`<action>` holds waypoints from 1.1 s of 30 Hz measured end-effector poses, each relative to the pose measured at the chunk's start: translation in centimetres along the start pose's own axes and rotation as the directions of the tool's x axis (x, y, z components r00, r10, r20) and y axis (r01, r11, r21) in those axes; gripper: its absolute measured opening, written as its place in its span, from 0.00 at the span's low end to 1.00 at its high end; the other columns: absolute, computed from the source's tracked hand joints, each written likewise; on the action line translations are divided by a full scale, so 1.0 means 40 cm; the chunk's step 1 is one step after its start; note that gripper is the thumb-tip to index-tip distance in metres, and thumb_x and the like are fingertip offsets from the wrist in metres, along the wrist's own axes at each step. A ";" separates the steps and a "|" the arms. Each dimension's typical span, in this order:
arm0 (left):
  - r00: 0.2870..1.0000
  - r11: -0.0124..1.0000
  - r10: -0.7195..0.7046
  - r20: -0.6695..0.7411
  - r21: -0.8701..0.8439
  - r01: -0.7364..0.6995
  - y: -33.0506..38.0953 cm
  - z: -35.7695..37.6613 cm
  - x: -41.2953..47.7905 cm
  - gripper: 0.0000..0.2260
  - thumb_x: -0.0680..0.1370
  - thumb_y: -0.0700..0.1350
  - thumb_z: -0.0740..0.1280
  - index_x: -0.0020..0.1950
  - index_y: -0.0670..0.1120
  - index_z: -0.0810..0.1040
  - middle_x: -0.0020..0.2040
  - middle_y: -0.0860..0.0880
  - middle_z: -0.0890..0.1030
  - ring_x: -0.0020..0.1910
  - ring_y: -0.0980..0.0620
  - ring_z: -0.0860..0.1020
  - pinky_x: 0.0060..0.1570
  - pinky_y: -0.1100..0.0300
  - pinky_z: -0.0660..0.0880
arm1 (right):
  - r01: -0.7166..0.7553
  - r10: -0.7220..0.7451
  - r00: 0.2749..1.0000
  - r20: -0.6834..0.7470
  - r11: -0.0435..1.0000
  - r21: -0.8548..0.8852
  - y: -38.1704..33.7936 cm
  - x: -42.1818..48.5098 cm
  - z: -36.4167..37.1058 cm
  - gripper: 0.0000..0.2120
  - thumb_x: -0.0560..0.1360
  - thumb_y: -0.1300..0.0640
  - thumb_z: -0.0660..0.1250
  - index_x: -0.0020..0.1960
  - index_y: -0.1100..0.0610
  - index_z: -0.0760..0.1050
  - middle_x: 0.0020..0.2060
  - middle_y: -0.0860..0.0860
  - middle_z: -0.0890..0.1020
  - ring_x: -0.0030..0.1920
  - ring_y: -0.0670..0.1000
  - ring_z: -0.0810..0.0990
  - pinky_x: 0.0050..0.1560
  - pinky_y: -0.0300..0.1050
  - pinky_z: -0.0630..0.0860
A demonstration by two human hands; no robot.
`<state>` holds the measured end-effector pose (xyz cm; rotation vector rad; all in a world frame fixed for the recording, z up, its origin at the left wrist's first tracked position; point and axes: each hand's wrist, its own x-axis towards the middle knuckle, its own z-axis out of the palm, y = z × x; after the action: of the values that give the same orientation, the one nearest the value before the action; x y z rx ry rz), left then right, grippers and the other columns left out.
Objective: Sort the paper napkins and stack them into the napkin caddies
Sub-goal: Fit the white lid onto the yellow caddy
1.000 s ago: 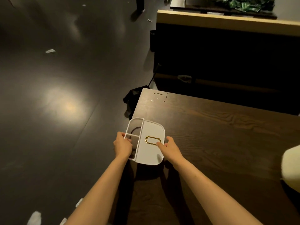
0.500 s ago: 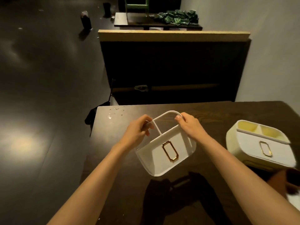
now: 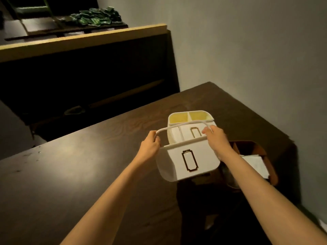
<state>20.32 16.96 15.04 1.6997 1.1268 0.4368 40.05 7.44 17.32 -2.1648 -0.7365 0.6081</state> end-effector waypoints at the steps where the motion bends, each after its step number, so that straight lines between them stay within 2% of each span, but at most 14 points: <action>1: 1.000 1.000 -0.001 0.027 -0.001 0.001 0.013 0.032 0.006 0.09 0.83 0.45 0.52 0.58 0.47 0.69 0.50 0.46 0.77 0.46 0.49 0.76 0.46 0.50 0.77 | -0.027 0.027 1.000 0.002 1.000 0.002 0.028 0.011 -0.032 0.12 0.79 0.54 0.55 0.50 0.57 0.76 0.46 0.56 0.78 0.48 0.56 0.75 0.46 0.50 0.71; 4: 0.997 0.998 0.030 0.065 0.046 -0.033 0.063 0.133 0.028 0.12 0.82 0.41 0.54 0.64 0.44 0.70 0.56 0.42 0.77 0.51 0.46 0.76 0.50 0.49 0.77 | -0.098 0.099 0.995 -0.018 0.995 0.027 0.111 0.039 -0.130 0.11 0.79 0.53 0.58 0.51 0.60 0.75 0.46 0.58 0.78 0.43 0.53 0.75 0.42 0.47 0.70; 6: 0.997 0.994 0.055 0.057 0.095 -0.060 0.091 0.198 0.042 0.13 0.82 0.40 0.54 0.65 0.42 0.70 0.57 0.40 0.77 0.50 0.46 0.75 0.50 0.51 0.75 | -0.110 0.111 0.990 -0.087 0.994 0.015 0.157 0.051 -0.189 0.10 0.79 0.53 0.59 0.54 0.57 0.75 0.46 0.54 0.78 0.42 0.49 0.75 0.39 0.44 0.70; 10: 0.993 0.981 0.098 0.059 0.160 -0.106 0.130 0.316 0.058 0.11 0.82 0.40 0.56 0.60 0.39 0.73 0.57 0.41 0.78 0.48 0.50 0.73 0.47 0.57 0.69 | -0.093 0.086 0.968 -0.236 0.996 -0.018 0.226 0.070 -0.268 0.09 0.79 0.54 0.61 0.56 0.56 0.75 0.48 0.52 0.79 0.46 0.49 0.77 0.38 0.40 0.71; 12: 0.994 0.982 0.086 0.069 0.164 -0.096 0.142 0.363 0.062 0.10 0.82 0.41 0.57 0.59 0.40 0.74 0.56 0.42 0.78 0.48 0.52 0.74 0.47 0.59 0.70 | -0.103 0.072 0.954 -0.291 0.990 -0.093 0.256 0.079 -0.290 0.10 0.79 0.55 0.61 0.54 0.58 0.76 0.46 0.53 0.80 0.45 0.50 0.77 0.37 0.40 0.71; 15: 0.993 0.975 0.077 0.089 0.203 -0.094 0.150 0.420 0.065 0.09 0.81 0.41 0.58 0.57 0.42 0.75 0.55 0.42 0.77 0.49 0.49 0.76 0.49 0.56 0.75 | -0.140 0.071 0.934 -0.349 0.975 -0.175 0.304 0.089 -0.303 0.10 0.79 0.56 0.61 0.53 0.60 0.78 0.47 0.56 0.81 0.46 0.50 0.76 0.42 0.42 0.71; 21: 0.986 0.919 0.125 0.108 0.363 -0.156 0.148 0.486 0.047 0.09 0.82 0.44 0.54 0.58 0.45 0.71 0.55 0.45 0.71 0.47 0.48 0.74 0.49 0.54 0.75 | -0.199 0.091 0.905 -0.415 0.953 -0.226 0.377 0.090 -0.297 0.10 0.79 0.58 0.59 0.52 0.61 0.77 0.49 0.57 0.80 0.46 0.52 0.77 0.41 0.42 0.72; 24: 0.984 0.910 0.152 0.092 0.376 -0.176 0.145 0.505 0.040 0.09 0.82 0.45 0.54 0.61 0.46 0.68 0.57 0.45 0.69 0.48 0.49 0.73 0.49 0.56 0.76 | -0.184 0.065 0.895 -0.441 0.955 -0.233 0.384 0.089 -0.296 0.10 0.80 0.58 0.59 0.53 0.61 0.77 0.53 0.58 0.76 0.45 0.49 0.72 0.42 0.41 0.70; 28: 0.981 0.901 0.167 0.095 0.388 -0.191 0.144 0.514 0.035 0.11 0.81 0.43 0.55 0.64 0.47 0.65 0.58 0.45 0.68 0.50 0.48 0.72 0.48 0.55 0.77 | -0.160 0.053 0.901 -0.430 0.963 -0.215 0.392 0.082 -0.292 0.09 0.80 0.59 0.59 0.54 0.61 0.75 0.55 0.58 0.75 0.46 0.49 0.72 0.44 0.42 0.71; 33: 0.980 0.924 0.166 0.110 0.331 -0.193 0.143 0.509 0.038 0.11 0.81 0.41 0.56 0.63 0.45 0.69 0.59 0.45 0.68 0.51 0.52 0.70 0.55 0.59 0.72 | -0.170 0.064 0.910 -0.409 0.959 -0.228 0.393 0.079 -0.306 0.08 0.78 0.60 0.61 0.52 0.62 0.76 0.54 0.58 0.75 0.44 0.48 0.72 0.42 0.41 0.69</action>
<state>38.55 6.90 11.05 2.1172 1.0346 0.2940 54.76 -5.22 11.86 -2.4827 -0.4831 0.1158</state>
